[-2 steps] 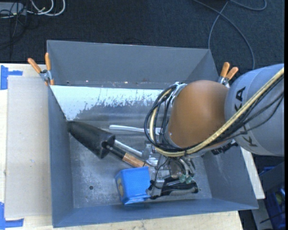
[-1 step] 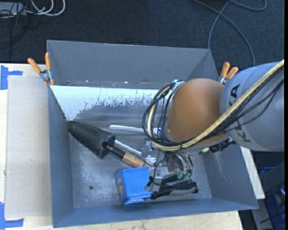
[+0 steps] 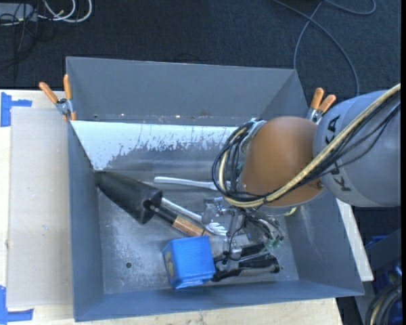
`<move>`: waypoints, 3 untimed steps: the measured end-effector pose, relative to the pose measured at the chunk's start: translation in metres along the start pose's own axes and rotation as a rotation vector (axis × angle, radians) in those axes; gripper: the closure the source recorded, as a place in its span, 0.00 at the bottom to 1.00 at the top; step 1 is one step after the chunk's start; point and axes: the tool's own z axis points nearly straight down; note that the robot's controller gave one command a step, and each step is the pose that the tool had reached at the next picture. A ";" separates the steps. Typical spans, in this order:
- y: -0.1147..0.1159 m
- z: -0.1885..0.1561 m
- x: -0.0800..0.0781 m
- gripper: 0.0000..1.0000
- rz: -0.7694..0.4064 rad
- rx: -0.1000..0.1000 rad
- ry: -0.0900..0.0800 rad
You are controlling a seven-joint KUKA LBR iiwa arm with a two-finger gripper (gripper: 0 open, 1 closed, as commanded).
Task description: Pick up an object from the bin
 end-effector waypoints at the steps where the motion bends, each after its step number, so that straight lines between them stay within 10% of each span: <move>1: -0.007 0.015 0.005 0.00 0.117 -0.001 -0.001; 3: -0.004 0.073 0.010 0.00 0.123 -0.001 0.001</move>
Offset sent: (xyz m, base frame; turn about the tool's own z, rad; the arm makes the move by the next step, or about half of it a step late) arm 0.0069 -0.0088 -0.0833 -0.0241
